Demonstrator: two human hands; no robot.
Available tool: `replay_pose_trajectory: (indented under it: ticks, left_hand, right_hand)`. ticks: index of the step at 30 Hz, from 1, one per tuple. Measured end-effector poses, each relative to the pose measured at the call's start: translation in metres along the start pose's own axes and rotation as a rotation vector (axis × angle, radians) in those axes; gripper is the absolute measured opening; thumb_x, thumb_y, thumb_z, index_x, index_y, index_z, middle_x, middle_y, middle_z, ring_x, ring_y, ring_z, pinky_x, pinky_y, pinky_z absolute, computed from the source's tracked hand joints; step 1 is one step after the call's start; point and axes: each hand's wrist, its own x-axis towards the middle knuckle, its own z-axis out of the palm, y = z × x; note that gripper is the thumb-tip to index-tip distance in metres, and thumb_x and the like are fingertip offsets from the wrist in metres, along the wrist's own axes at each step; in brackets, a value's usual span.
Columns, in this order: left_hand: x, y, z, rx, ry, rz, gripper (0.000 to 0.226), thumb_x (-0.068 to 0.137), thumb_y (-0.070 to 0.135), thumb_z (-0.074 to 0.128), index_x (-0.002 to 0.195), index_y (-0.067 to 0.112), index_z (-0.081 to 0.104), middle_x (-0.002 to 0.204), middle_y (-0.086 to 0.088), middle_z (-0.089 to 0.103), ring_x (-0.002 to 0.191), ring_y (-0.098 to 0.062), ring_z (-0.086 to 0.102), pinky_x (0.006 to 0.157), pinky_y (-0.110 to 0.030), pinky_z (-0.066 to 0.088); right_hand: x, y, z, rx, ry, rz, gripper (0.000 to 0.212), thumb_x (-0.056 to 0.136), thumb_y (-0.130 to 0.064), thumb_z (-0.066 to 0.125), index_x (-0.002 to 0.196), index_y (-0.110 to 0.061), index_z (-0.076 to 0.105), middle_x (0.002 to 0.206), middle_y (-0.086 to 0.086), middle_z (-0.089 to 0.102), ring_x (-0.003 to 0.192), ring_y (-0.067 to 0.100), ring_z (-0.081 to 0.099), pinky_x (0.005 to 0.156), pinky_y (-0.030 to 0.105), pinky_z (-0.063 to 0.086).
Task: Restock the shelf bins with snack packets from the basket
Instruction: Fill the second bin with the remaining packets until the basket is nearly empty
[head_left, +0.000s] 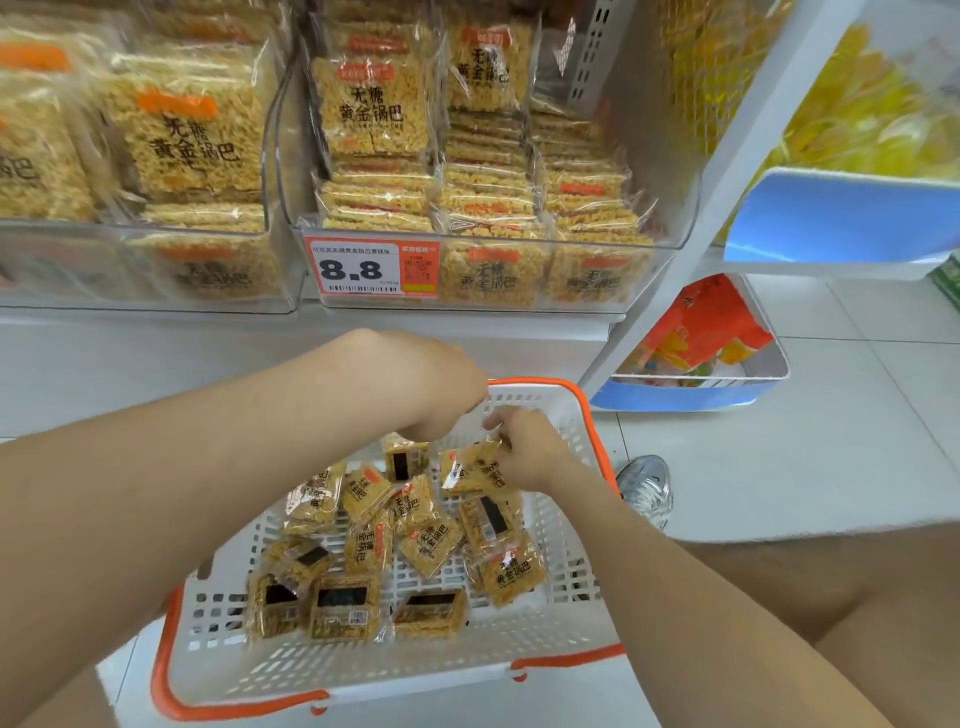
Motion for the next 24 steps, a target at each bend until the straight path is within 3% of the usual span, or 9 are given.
replay_pose_trajectory:
  ticks: [4,8,10,12,14,17,20,22,24]
  left_hand:
    - [-0.017,-0.01,-0.009,-0.037,0.025,0.017,0.049,0.098,-0.003,0.047,0.142,0.017,0.056,0.128,-0.007,0.062,0.112,-0.029,0.064,0.084,-0.037,0.055]
    - [-0.038,-0.029,-0.013,-0.055,0.017,-0.048,0.033,0.094,0.001,0.053,0.124,0.012,0.062,0.112,-0.009,0.067,0.084,-0.026,0.06,0.061,-0.032,0.043]
    - [-0.05,-0.038,-0.019,-0.094,0.043,-0.057,0.025,0.094,0.012,0.063,0.118,0.011,0.063,0.11,-0.009,0.068,0.086,-0.025,0.062,0.066,-0.035,0.047]
    - [-0.06,-0.048,-0.024,-0.163,0.088,-0.057,0.019,0.094,0.024,0.066,0.109,0.013,0.063,0.102,-0.006,0.069,0.08,-0.022,0.059,0.065,-0.034,0.046]
    - [-0.073,-0.057,-0.031,-0.254,0.153,-0.057,0.013,0.097,0.029,0.063,0.099,0.016,0.061,0.09,-0.003,0.066,0.075,-0.021,0.058,0.064,-0.036,0.048]
    - [-0.09,-0.074,-0.042,-0.427,0.316,-0.049,0.014,0.097,0.029,0.067,0.105,0.017,0.065,0.091,-0.001,0.069,0.081,-0.02,0.066,0.076,-0.046,0.057]
    - [-0.104,-0.086,-0.052,-0.692,0.438,-0.078,0.027,0.101,0.03,0.069,0.126,0.023,0.062,0.103,0.007,0.068,0.08,-0.007,0.066,0.068,-0.028,0.054]
    - [-0.108,-0.088,-0.056,-0.824,0.514,-0.116,0.04,0.102,0.032,0.068,0.138,0.018,0.057,0.112,0.002,0.07,0.087,-0.011,0.071,0.078,-0.034,0.06]
    - [-0.108,-0.085,-0.06,-0.9,0.645,-0.182,0.038,0.105,0.031,0.062,0.138,0.014,0.053,0.114,-0.005,0.072,0.09,-0.017,0.072,0.084,-0.039,0.061]
  right_hand:
    - [-0.01,-0.042,-0.03,0.094,-0.024,-0.199,0.042,0.099,-0.003,0.06,0.139,-0.013,0.062,0.131,0.01,0.065,0.121,0.025,0.061,0.101,0.039,0.052]
    - [-0.031,-0.088,-0.06,0.211,0.058,-0.324,0.037,0.096,-0.008,0.063,0.132,-0.008,0.065,0.117,0.008,0.071,0.109,0.02,0.067,0.093,0.042,0.057]
    - [-0.047,-0.108,-0.075,0.275,0.172,-0.413,0.028,0.093,-0.01,0.066,0.12,-0.007,0.072,0.107,0.005,0.076,0.099,0.013,0.069,0.09,0.033,0.057]
    - [-0.063,-0.126,-0.089,0.342,0.302,-0.502,0.018,0.092,-0.009,0.07,0.108,-0.008,0.078,0.097,0.001,0.079,0.087,0.005,0.069,0.081,0.015,0.051]
    - [-0.074,-0.139,-0.103,0.397,0.428,-0.588,0.015,0.091,-0.009,0.072,0.103,-0.01,0.08,0.092,-0.004,0.079,0.083,0.001,0.07,0.079,0.013,0.049]
    - [-0.081,-0.153,-0.122,0.409,0.6,-0.662,0.021,0.09,-0.013,0.073,0.11,-0.011,0.081,0.098,-0.006,0.08,0.089,0.002,0.073,0.085,0.027,0.058]
    - [-0.079,-0.162,-0.149,0.356,0.757,-0.712,0.024,0.089,-0.009,0.069,0.11,-0.012,0.079,0.095,-0.006,0.078,0.085,0.004,0.072,0.078,0.03,0.059]
    - [-0.074,-0.166,-0.172,0.273,0.828,-0.684,0.03,0.085,-0.009,0.064,0.113,-0.013,0.075,0.097,-0.007,0.075,0.088,0.007,0.068,0.081,0.032,0.058]
    - [-0.067,-0.169,-0.196,0.197,0.851,-0.631,0.037,0.081,-0.014,0.06,0.116,-0.015,0.072,0.103,-0.007,0.071,0.094,0.008,0.064,0.087,0.031,0.055]
